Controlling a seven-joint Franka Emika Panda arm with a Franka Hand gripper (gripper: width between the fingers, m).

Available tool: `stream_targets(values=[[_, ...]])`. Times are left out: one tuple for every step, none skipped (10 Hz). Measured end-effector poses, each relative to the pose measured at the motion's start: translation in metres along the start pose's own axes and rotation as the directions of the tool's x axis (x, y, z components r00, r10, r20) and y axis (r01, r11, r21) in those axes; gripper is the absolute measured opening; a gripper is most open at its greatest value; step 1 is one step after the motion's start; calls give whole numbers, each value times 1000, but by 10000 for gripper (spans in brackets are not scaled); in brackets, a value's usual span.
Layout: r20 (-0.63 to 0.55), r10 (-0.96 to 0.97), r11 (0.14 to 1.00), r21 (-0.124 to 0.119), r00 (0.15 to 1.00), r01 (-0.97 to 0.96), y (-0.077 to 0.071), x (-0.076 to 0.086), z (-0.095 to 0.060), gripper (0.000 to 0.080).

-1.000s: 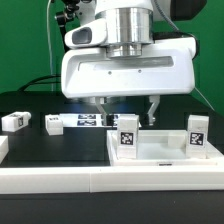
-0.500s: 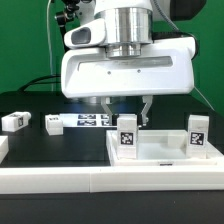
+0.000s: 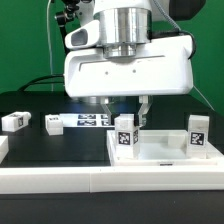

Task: Assemble square table

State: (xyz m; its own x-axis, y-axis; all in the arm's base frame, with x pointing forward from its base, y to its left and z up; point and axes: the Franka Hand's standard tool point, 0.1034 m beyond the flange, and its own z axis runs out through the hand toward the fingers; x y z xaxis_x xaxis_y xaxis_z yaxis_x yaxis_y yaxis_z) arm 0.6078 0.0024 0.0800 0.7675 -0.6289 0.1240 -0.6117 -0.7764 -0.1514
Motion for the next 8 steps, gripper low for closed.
stream_targets(values=[[-1, 112, 994, -1, 994, -112, 0, 0, 0, 290], [-3, 236, 972, -4, 972, -236, 1, 0, 0, 290], [-4, 332, 943, 2, 943, -332, 1, 1, 0, 290], [-4, 404, 915, 10, 915, -404, 1, 0, 0, 290], [0, 482, 876, 7, 876, -482, 1, 0, -1, 291], [3, 535, 845, 10, 845, -535, 1, 0, -1, 291], [8, 597, 802, 13, 802, -597, 1, 0, -1, 291], [13, 648, 762, 15, 762, -648, 1, 0, -1, 291]])
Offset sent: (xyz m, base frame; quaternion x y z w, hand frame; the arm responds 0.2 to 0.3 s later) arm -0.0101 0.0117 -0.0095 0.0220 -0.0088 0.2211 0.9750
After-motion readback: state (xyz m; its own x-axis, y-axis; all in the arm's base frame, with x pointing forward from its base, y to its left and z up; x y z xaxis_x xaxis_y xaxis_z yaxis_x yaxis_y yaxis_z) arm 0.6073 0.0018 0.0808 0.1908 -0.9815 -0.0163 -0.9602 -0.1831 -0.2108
